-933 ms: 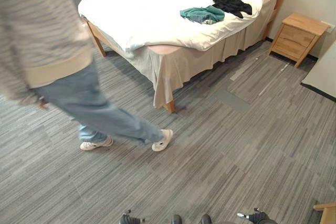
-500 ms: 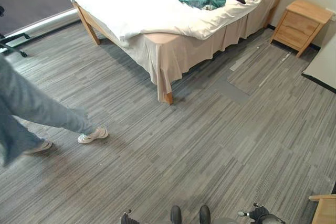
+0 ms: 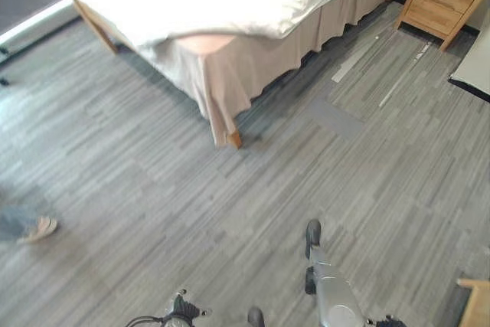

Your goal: Tidy up the quilt and then pick up the clothes from the bed and put them into the laundry hamper.

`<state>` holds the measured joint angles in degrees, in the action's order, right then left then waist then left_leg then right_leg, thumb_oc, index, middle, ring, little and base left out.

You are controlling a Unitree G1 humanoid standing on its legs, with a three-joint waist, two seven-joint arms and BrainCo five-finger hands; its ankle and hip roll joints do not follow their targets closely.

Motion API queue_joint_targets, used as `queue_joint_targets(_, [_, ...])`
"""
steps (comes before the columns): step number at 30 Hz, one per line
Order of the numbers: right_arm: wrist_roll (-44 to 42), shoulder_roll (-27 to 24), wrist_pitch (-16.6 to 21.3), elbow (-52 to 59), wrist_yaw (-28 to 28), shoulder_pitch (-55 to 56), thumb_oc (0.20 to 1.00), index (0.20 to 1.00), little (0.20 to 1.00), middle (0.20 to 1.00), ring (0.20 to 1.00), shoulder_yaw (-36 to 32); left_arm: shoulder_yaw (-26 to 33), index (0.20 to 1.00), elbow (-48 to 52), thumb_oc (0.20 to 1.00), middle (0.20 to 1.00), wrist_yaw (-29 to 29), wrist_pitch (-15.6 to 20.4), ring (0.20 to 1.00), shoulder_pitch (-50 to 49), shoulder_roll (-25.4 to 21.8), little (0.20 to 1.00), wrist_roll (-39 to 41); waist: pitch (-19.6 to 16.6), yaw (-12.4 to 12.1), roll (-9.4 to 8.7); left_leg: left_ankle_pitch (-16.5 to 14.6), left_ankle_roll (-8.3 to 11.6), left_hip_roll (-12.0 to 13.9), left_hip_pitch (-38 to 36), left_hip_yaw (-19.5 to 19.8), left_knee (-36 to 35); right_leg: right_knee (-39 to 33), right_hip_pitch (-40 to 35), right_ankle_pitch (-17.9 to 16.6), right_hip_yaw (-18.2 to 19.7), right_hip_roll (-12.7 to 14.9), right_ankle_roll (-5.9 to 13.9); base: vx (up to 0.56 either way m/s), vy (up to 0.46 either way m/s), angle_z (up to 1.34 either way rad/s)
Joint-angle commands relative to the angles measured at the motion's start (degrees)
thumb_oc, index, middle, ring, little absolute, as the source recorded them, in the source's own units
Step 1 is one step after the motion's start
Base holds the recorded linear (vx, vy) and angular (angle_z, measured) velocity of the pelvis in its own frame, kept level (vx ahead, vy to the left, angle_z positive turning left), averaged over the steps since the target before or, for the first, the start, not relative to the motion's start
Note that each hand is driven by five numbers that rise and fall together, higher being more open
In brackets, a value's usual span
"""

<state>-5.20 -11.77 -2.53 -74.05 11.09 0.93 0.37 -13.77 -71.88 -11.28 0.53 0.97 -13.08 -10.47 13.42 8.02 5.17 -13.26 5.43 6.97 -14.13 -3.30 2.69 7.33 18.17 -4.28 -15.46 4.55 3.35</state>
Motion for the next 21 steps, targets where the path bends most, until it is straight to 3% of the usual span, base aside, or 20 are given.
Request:
queue_joint_targets(1, [-0.21, -2.64, 0.86, 0.79, 0.63, -2.04, 1.0, 1.0, 1.0, 1.0, 1.0, 2.93, 2.38, 1.0, 0.66, 1.0, 1.0, -1.23, 0.68, 1.0, 2.38, -0.64, 1.0, 1.47, 0.48, -1.59, -4.42, 21.22, 1.11, -1.87, 7.64, 2.69, 27.07, -6.95, -8.25, -1.35, 2.4, -0.27, 2.41, 0.47, -0.386, -0.12])
queue_joint_targets(2, [-0.34, -3.45, 0.9, 1.43, 1.14, -2.87, 1.0, 1.0, 1.0, 1.0, 1.0, 2.89, 2.99, 1.0, 1.0, 1.0, 1.0, -2.05, 0.34, 1.0, 2.33, -0.54, 1.0, 2.98, 2.07, -3.23, -5.61, 22.02, 0.37, -3.43, 11.98, 3.78, 35.82, -7.44, -10.72, -0.42, 2.62, -0.52, 1.2, 0.48, -0.371, -0.38])
queue_joint_targets(4, [0.9, -4.57, 0.61, 2.2, 1.81, -5.88, 1.0, 1.0, 1.0, 1.0, 1.0, 4.29, 2.92, 1.0, 0.87, 1.0, 1.0, -3.35, 0.2, 1.0, 3.49, -0.45, 1.0, 4.46, 3.63, -5.53, -7.98, 17.97, -1.45, -3.59, 20.11, 2.65, 41.4, -9.01, -14.88, 1.56, 4.18, -0.21, 0.72, 0.51, -0.234, -0.51])
queue_joint_targets(6, [1.93, -5.12, 0.43, 2.7, 1.91, -6.97, 1.0, 1.0, 1.0, 1.0, 1.0, 5.58, 2.6, 1.0, 1.03, 1.0, 1.0, -3.37, 0.56, 1.0, 3.44, -0.04, 1.0, 4.5, 3.29, -7.79, -8.28, 15.96, -1.38, -3.51, 24.76, 0.35, 33.54, -11.13, -19.24, 3.77, 5.52, -0.02, 1.58, 0.44, -0.016, -0.28])
queue_joint_targets(7, [1.93, -5.12, 0.43, 2.7, 1.91, -6.97, 1.0, 1.0, 1.0, 1.0, 1.0, 5.58, 2.6, 1.0, 1.03, 1.0, 1.0, -3.37, 0.56, 1.0, 3.44, -0.04, 1.0, 4.5, 3.28, -7.8, -8.31, 15.99, -1.38, -3.53, 24.74, 0.33, 33.48, -11.13, -19.23, 3.77, 5.53, 0.01, 1.58, 0.85, 0.153, -0.74])
queue_joint_targets(8, [1.73, -5.61, 1.02, 3.93, 1.85, -6.97, 1.0, 1.0, 1.0, 1.0, 1.0, 6.37, 2.67, 1.0, 1.77, 1.0, 1.0, -3.76, 0.55, 1.0, 2.11, 0.37, 1.0, 4.27, 1.2, -10.74, -7.65, 16.94, -2.2, -5.54, 26.45, -4.27, 9.74, -11.12, -24.8, 7.51, 6.84, -0.87, 2.59, 0.68, 0.133, -0.66])
queue_joint_targets(9, [1.73, -5.6, 1.02, 3.93, 1.85, -6.97, 1.0, 1.0, 1.0, 1.0, 1.0, 6.37, 2.67, 1.0, 1.77, 1.0, 1.0, -3.76, 0.55, 1.0, 2.11, 0.36, 1.0, 4.27, 1.16, -10.77, -7.73, 17.25, -2.22, -5.64, 26.28, -4.34, 9.28, -11.11, -24.74, 7.47, 6.88, -0.78, 2.61, 0.99, 0.164, -0.44])
queue_joint_targets(10, [1.93, -5.18, 1.29, 4.33, 2.19, -7.38, 1.0, 1.0, 1.0, 1.0, 1.0, 6.38, 3.42, 1.0, 1.13, 1.0, 1.0, -4.03, -0.08, 1.0, 1.63, -0.01, 1.0, 3.94, 0.35, -11.62, -8.45, 17.74, -2.2, -4.61, 26.56, -9.94, 5.32, -8.28, -26.94, 10.1, 6.75, -1.93, 2.58, 0.49, 0.086, -0.2])
queue_joint_targets(12, [3.64, -3.76, 1.26, 4.48, 2.35, -7.65, 1.0, 1.0, 1.0, 1.0, 1.0, 7.61, 4.21, 1.0, 0.57, 1.0, 1.0, -4.53, -0.36, 1.0, 0.96, 0.72, 1.0, 5.04, -0.09, -13.14, -8.88, 15.55, -5.14, -6.64, 22.48, -9.77, 3.18, 2.31, -25.47, 9.64, 5.9, -2.4, 4.75, 0.48, 0.119, -0.57])
queue_joint_targets(13, [3.64, -3.76, 1.26, 4.47, 2.36, -7.66, 1.0, 1.0, 1.0, 1.0, 1.0, 7.61, 4.21, 1.0, 0.57, 1.0, 1.0, -4.53, -0.36, 1.0, 0.97, 0.73, 1.0, 5.04, -0.23, -13.19, -8.83, 15.67, -5.14, -6.57, 22.63, -9.8, 3.1, 2.32, -25.25, 9.55, 5.95, -2.46, 4.72, 0.27, 0.104, -0.57])
queue_joint_targets(15, [4.2, -2.58, 0.84, 5.41, 1.85, -7.52, 1.0, 1.0, 1.0, 1.0, 1.0, 7.47, 5.17, 1.0, 0.11, 1.0, 1.0, -5.15, -0.88, 1.0, 0.8, 1.0, 1.0, 5.82, 0.19, -12.07, -8.71, 14.15, -7.03, -7.74, 18.78, -8.43, 1.23, 15.75, -20.21, 2.81, 5.26, -0.38, 9.19, 0.29, 0.1, -0.12])
queue_joint_targets(16, [4.16, -1.96, 0.84, 6.02, 1.88, -7.86, 1.0, 1.0, 1.0, 1.0, 1.0, 7.7, 5.45, 1.0, -0.43, 1.0, 1.0, -5.51, -1.19, 1.0, 0.77, 0.8, 1.0, 6.01, 0.56, -11.37, -7.8, 14.53, -7.39, -7.16, 16.69, -7.28, -0.5, 22.51, -15.34, 0.76, 6.33, -0.31, 9.44, 0.46, -0.007, 0.56])
queue_joint_targets(17, [4.26, -1.2, 0.9, 6.77, 1.74, -7.95, 1.0, 1.0, 1.0, 1.0, 1.0, 8.33, 5.66, 1.0, -0.57, 1.0, 1.0, -5.69, -1.13, 1.0, 1.23, 0.27, 1.0, 6.03, 1.16, -10.25, -7.48, 14.51, -7.06, -7.02, 13.51, -4.62, -2.73, 20.86, -12.34, 2.48, 7.05, 0.87, 8.5, 0.34, -0.042, 1.15])
queue_joint_targets(18, [4.26, -1.2, 0.9, 6.77, 1.75, -7.96, 1.0, 1.0, 1.0, 1.0, 1.0, 8.34, 5.67, 1.0, -0.58, 1.0, 1.0, -5.69, -1.13, 1.0, 1.24, 0.27, 1.0, 6.03, 1.11, -10.19, -7.41, 14.59, -7.03, -6.93, 13.59, -4.55, -2.77, 20.67, -12.36, 2.33, 6.95, 0.78, 8.46, 0.5, -0.193, 1.14])
queue_joint_targets(19, [4.6, -1.08, 0.88, 6.58, 1.31, -7.85, 1.0, 1.0, 1.0, 1.0, 1.0, 9.32, 4.96, 1.0, -0.53, 1.0, 1.0, -5.39, -0.66, 1.0, 1.48, -0.21, 1.0, 4.94, 1.03, -9.32, -7.57, 14.01, -6.23, -7.17, 11.75, -1.16, -3.87, 11.18, -12.56, 5.65, 9.53, 0.84, 6.59, 0.25, -0.132, 1.38])
queue_joint_targets(20, [4.6, -1.09, 0.88, 6.58, 1.31, -7.87, 1.0, 1.0, 1.0, 1.0, 1.0, 9.33, 4.97, 1.0, -0.53, 1.0, 1.0, -5.39, -0.66, 1.0, 1.49, -0.2, 1.0, 4.94, 0.96, -9.27, -7.51, 14.07, -6.21, -7.1, 11.85, -1.1, -3.87, 10.95, -12.58, 5.47, 9.45, 0.76, 6.56, 0.37, -0.191, 1.33])
queue_joint_targets(21, [4.44, -1.34, 0.82, 6.31, 1.27, -7.87, 1.0, 1.0, 1.0, 1.0, 1.0, 9.08, 4.73, 1.0, -0.45, 1.0, 1.0, -5.19, -0.57, 1.0, 1.7, -0.46, 1.0, 4.49, 0.79, -8.83, -7.83, 13.61, -5.78, -7.31, 11.01, 0.11, -4.56, 5.14, -13.22, 5.61, 11.85, 0.65, 6.57, 0.22, -0.153, 1.66])
